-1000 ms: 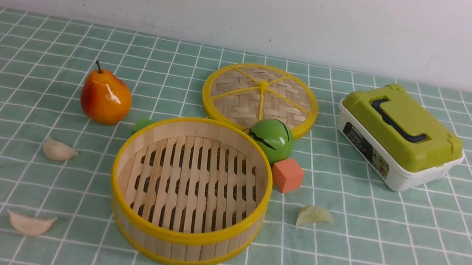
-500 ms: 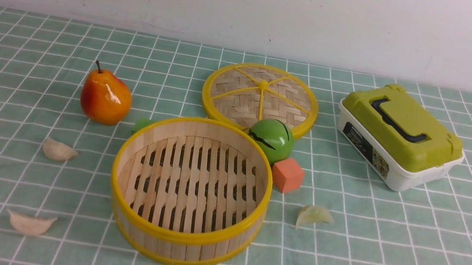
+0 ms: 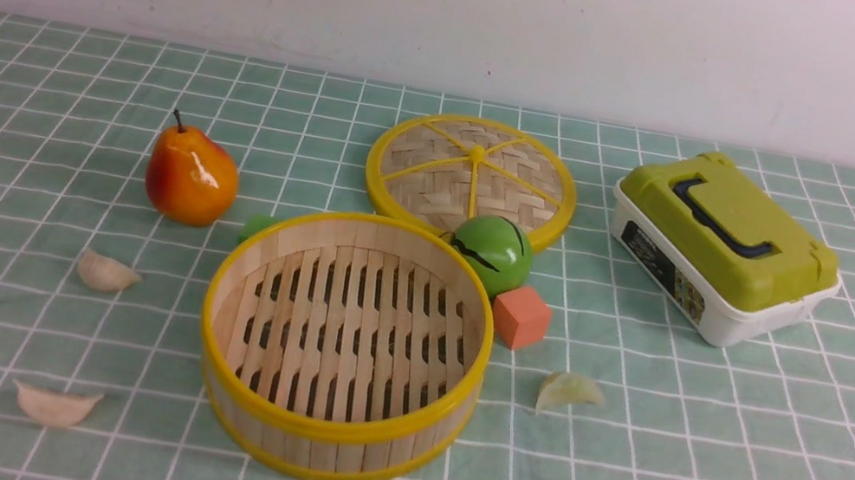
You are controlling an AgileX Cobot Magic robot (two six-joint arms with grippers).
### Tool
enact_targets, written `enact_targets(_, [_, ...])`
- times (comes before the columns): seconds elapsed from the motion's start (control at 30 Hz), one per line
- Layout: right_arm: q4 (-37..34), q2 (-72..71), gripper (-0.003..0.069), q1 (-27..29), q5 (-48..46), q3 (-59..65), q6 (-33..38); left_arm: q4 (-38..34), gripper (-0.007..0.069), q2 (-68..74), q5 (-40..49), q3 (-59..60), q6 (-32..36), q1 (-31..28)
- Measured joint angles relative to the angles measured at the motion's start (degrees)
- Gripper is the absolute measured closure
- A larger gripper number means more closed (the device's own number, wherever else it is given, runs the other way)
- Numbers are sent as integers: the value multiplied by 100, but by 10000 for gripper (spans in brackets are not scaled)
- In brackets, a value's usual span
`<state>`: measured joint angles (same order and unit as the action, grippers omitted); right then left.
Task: Put the dumplings into the steamer on the table with the blue tablecloth.
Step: 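Reach for and grasp a dumpling on the table with the left gripper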
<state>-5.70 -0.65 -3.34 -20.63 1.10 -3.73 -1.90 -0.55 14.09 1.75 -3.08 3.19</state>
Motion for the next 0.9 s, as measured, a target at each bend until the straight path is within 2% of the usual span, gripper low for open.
enact_targets(0.13, [44, 0, 587, 0, 938, 49, 0, 0, 416, 0, -1139, 0, 0, 0])
enact_targets(0.17, [40, 0, 587, 0, 1019, 49, 0, 0, 416, 0, -1139, 0, 0, 0])
enact_targets(0.3, [341, 0, 578, 0, 2973, 49, 0, 0, 407, 0, -2784, 0, 0, 0])
enact_targets(0.43, [470, 0, 573, 0, 3978, 49, -24, 0, 407, 0, -3552, 0, 0, 0])
enact_targets(0.5, [495, 0, 568, 0, 4705, 49, -207, 0, 404, 0, -4077, 0, -10, 0])
enact_targets(0.57, [494, 0, 565, 0, 5309, 49, -593, 0, 401, 0, -4561, 0, -332, 0])
enact_targets(0.67, [502, 0, 564, 0, 5567, 49, -1229, -5, 400, 0, -5095, 0, -1230, 0])
enact_targets(0.7, [501, 0, 564, 0, 5566, 49, -1266, -5, 400, 0, -5095, 0, -1300, 0])
enact_targets(0.73, [508, 0, 564, 0, 5550, 22, -1539, -5, 405, -2, -5087, -105, -1887, 0])
enact_targets(0.83, [508, 0, 566, 0, 5205, -283, -1686, 80, 471, -2, -4505, -683, -2276, 0])
enact_targets(0.9, [508, 23, 581, 0, 4658, -693, -1625, 305, 555, 103, -3939, -1326, -2312, 0])
